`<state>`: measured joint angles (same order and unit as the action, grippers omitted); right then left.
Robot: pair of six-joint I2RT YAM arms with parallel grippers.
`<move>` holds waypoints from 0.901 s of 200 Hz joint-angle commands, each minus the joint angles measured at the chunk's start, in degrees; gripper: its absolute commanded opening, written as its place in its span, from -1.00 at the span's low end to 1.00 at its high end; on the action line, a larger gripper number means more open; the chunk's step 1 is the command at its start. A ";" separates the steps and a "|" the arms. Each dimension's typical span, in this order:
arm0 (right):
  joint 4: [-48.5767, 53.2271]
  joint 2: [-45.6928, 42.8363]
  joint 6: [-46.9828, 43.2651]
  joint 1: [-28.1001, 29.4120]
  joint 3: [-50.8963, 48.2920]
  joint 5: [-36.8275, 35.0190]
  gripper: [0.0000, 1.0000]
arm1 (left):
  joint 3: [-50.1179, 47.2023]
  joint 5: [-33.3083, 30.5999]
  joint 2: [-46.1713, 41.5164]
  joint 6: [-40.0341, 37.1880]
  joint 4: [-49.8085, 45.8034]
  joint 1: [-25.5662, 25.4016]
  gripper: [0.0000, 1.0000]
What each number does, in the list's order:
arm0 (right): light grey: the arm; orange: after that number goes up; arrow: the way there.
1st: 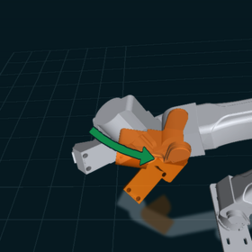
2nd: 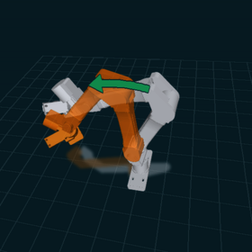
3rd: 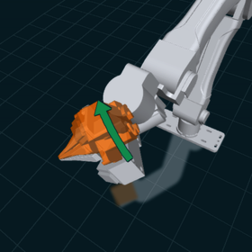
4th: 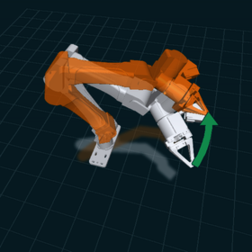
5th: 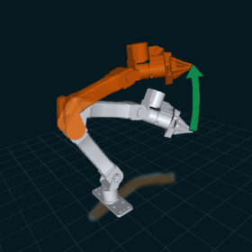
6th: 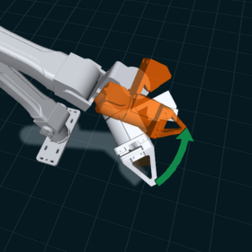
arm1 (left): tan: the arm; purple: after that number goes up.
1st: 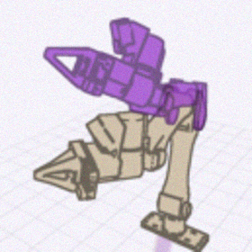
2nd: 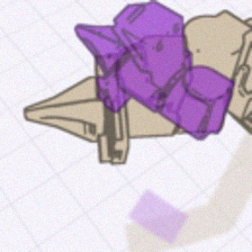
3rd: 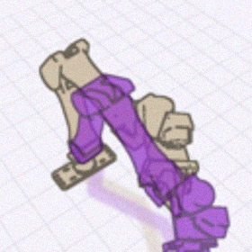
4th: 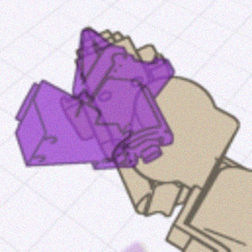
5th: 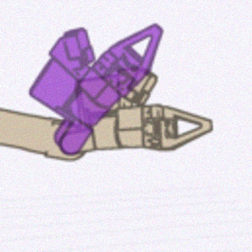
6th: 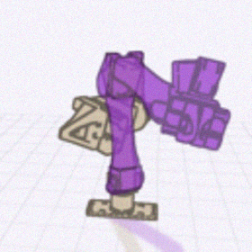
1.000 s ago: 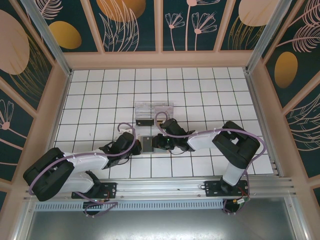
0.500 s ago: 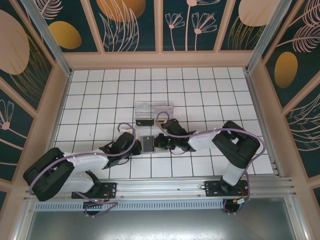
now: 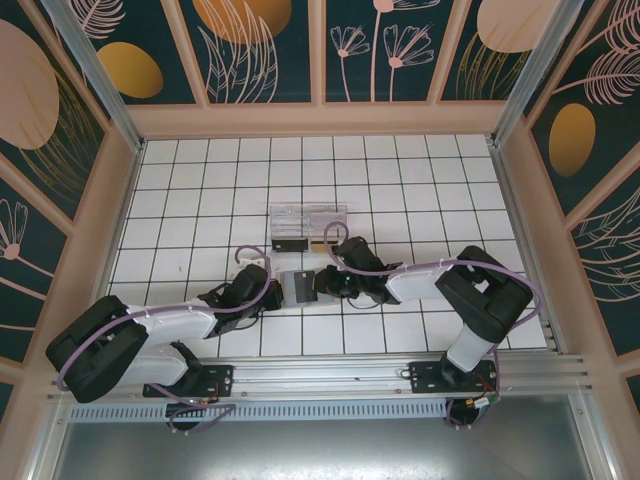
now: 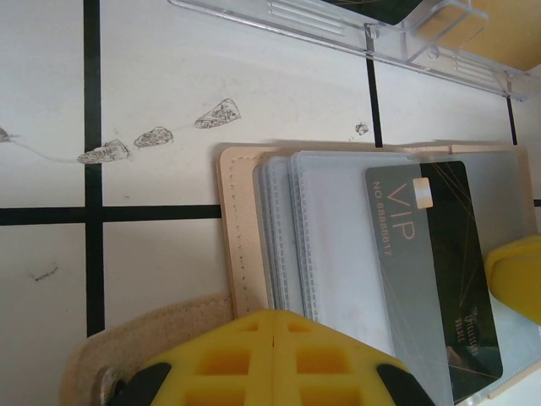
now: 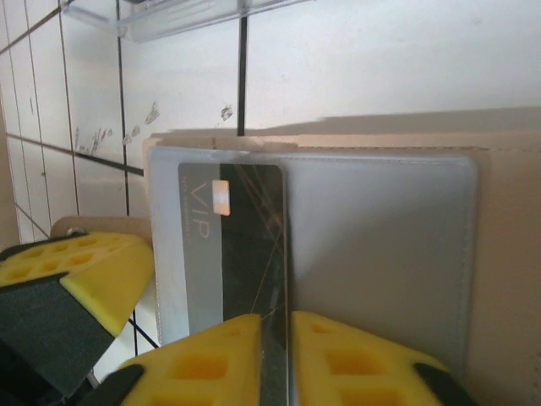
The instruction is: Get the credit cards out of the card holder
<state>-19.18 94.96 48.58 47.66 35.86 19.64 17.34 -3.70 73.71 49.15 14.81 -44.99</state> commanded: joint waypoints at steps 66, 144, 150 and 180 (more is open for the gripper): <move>-1.84 3.42 -0.50 0.09 2.11 2.40 -0.48 | -0.21 0.89 1.35 0.07 -1.54 0.17 -1.00; -1.65 2.41 -0.33 -0.75 0.45 1.38 -0.96 | -0.29 0.56 1.20 -0.17 -2.11 0.17 -1.00; -1.57 1.88 -0.40 -1.10 -0.08 1.29 -0.96 | -0.34 0.54 1.15 -0.26 -2.22 0.17 -1.00; -1.04 -0.81 -1.22 -3.30 -2.90 0.93 -0.96 | -0.18 0.19 1.19 -0.54 -2.77 0.17 -1.00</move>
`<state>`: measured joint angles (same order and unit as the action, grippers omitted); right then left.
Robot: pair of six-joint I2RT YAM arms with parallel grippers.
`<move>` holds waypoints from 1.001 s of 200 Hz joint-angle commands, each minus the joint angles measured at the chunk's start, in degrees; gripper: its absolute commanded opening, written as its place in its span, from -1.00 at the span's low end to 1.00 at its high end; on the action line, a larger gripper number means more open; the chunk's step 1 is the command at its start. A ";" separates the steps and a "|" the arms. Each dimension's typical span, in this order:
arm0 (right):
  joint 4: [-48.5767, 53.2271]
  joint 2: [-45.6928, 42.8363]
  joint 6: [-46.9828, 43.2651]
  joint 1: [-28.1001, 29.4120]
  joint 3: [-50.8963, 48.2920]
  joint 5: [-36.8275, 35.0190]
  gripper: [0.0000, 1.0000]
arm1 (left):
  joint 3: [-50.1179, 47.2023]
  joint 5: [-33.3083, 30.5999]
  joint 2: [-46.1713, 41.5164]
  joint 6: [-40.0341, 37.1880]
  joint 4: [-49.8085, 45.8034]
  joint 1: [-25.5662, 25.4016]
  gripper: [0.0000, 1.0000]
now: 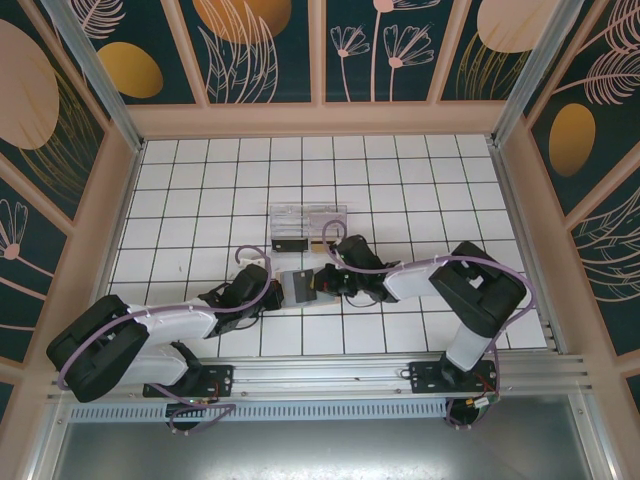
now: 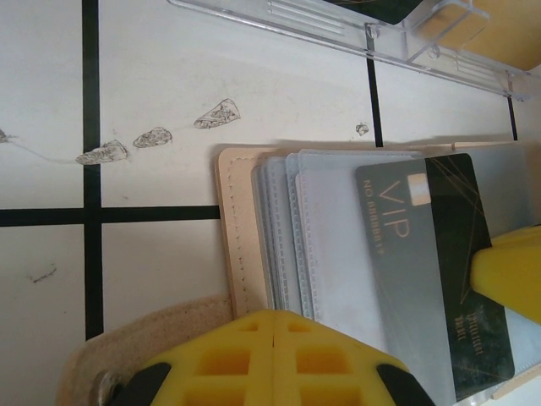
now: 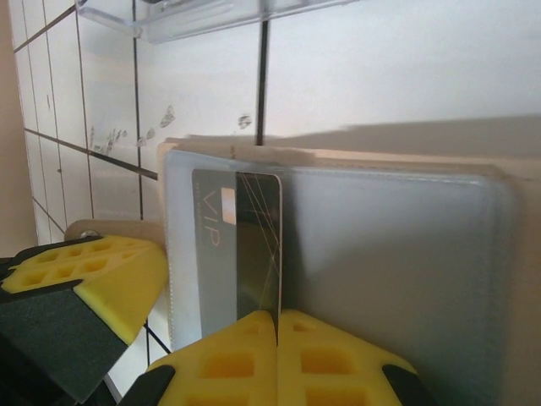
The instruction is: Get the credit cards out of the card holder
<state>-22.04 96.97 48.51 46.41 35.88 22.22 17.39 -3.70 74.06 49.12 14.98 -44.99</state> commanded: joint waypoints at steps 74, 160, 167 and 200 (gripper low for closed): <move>3.51 -12.17 -3.07 -6.22 -9.88 -2.24 -0.98 | -0.20 -0.06 0.19 -0.56 -3.38 0.17 -1.00; 14.34 -26.10 -9.79 -7.99 -8.27 -6.90 -1.00 | 0.36 -2.39 -5.88 -0.08 -6.33 0.23 -0.66; 15.78 -26.96 -11.42 -7.95 -7.05 -7.22 -1.00 | 0.38 -2.90 -7.17 0.12 -6.81 0.17 -0.48; 22.60 -27.77 -21.05 -5.69 1.16 -11.71 -1.00 | -0.14 -7.63 -15.81 1.63 -10.85 0.19 0.59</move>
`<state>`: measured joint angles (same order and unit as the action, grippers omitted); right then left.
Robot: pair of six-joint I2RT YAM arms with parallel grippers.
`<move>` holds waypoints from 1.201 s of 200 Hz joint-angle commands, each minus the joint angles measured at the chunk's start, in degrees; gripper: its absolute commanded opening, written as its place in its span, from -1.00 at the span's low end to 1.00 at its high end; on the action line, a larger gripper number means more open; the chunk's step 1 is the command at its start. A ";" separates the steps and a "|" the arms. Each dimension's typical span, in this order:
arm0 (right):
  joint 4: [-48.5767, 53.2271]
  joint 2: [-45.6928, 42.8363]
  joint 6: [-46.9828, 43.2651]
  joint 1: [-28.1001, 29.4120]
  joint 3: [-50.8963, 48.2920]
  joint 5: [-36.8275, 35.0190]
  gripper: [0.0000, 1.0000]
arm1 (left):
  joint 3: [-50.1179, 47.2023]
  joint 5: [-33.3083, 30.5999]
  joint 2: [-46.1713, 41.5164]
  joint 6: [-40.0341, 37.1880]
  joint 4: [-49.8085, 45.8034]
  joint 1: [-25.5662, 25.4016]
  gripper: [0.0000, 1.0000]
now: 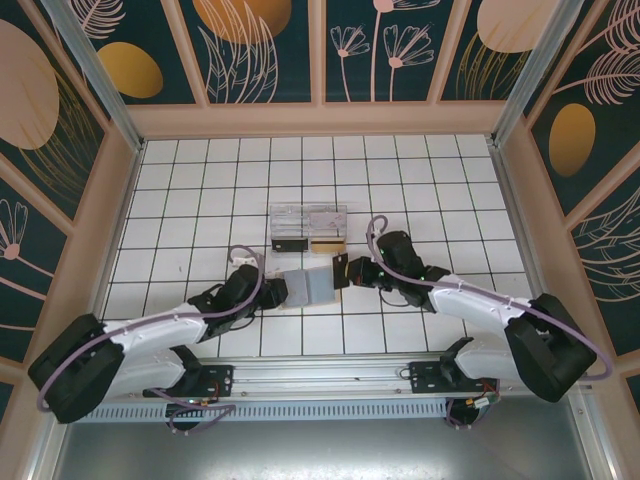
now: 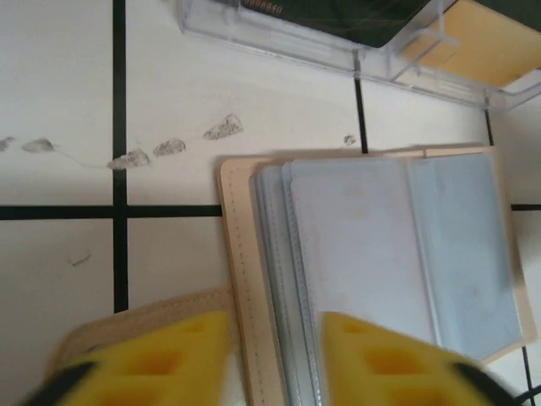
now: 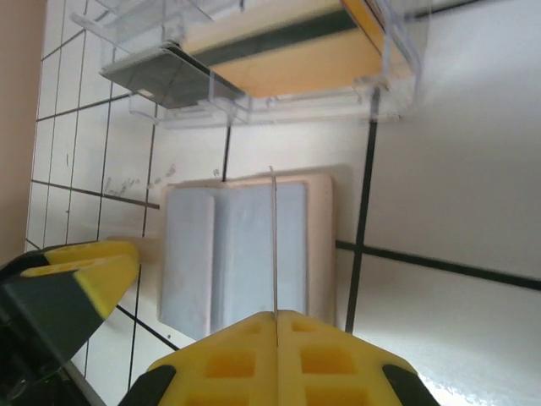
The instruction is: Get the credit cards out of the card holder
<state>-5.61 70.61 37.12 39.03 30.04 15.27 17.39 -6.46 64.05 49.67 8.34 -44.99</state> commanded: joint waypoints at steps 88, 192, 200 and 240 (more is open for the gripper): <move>12.67 14.29 -47.48 13.83 29.04 -18.44 -1.00 | -7.00 -14.87 -37.19 4.17 -16.98 0.17 0.97; 17.49 30.48 -84.56 24.15 40.84 -34.68 -1.00 | -9.02 -17.18 -50.94 3.20 -25.30 0.17 0.97; 16.72 31.02 -85.23 24.21 41.01 -35.44 -1.00 | -9.13 -17.16 -51.21 3.15 -25.35 0.17 0.97; 14.62 34.90 -88.44 24.11 41.38 -38.57 -1.00 | -9.26 -17.29 -52.01 3.16 -26.21 0.19 0.97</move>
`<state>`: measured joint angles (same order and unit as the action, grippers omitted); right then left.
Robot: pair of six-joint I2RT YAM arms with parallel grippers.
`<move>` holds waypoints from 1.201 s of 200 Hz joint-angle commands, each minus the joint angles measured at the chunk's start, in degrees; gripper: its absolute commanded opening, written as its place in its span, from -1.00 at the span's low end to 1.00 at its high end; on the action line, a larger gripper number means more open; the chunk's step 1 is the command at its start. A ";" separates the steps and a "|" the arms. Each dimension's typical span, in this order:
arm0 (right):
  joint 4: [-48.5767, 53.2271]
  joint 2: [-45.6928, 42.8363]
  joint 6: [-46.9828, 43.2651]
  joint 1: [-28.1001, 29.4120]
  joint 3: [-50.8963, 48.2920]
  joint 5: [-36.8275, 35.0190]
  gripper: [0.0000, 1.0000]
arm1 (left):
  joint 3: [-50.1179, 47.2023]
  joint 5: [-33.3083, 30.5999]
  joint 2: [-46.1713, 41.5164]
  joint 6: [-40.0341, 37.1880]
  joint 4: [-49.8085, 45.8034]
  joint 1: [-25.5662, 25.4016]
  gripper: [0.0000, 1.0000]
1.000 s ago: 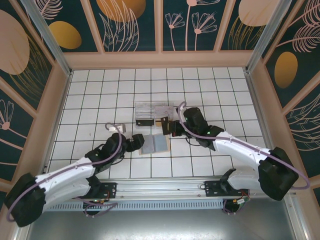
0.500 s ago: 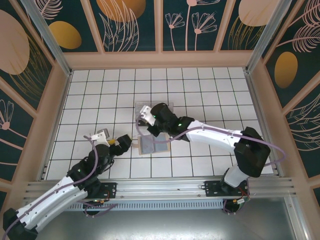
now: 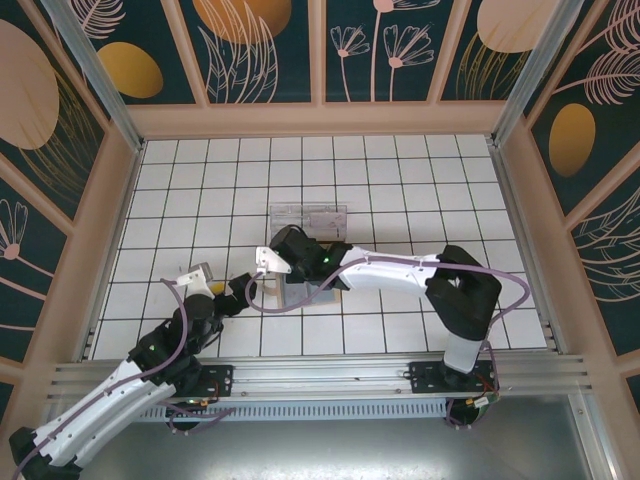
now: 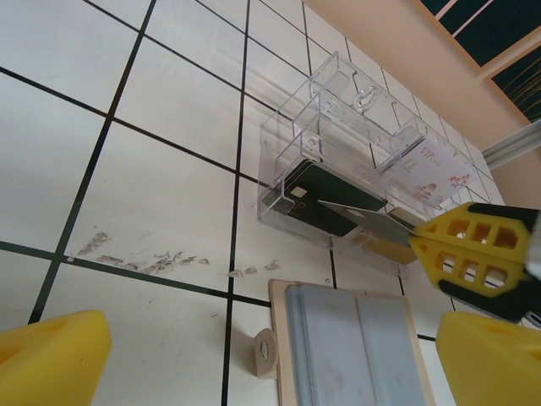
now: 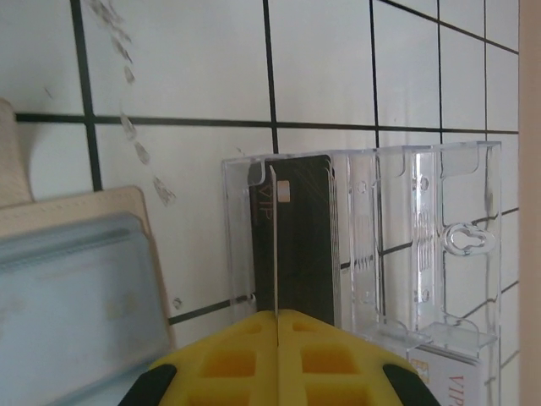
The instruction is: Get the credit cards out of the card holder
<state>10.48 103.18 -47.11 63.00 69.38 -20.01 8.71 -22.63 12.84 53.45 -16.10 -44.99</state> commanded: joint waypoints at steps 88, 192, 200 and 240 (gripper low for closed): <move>-3.79 6.04 -4.06 -1.86 4.75 -3.65 -1.00 | -0.83 -2.02 -1.68 -0.23 -2.36 0.19 0.97; -3.67 9.69 -1.32 -3.26 5.87 -2.84 -0.97 | -1.06 -1.86 -1.68 -0.34 -2.18 0.17 0.97; -3.71 9.76 -1.22 -3.31 6.01 -2.84 -0.96 | -1.12 -1.81 -1.67 -0.36 -2.11 0.17 0.97; -4.28 10.53 -0.36 -3.39 6.82 -3.57 -0.77 | -1.24 -1.71 -1.68 -0.33 -1.92 0.17 0.97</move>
<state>7.49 111.98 -48.97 60.07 73.80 -22.68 7.99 -23.24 11.75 53.45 -17.87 -44.99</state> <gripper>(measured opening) 0.066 0.985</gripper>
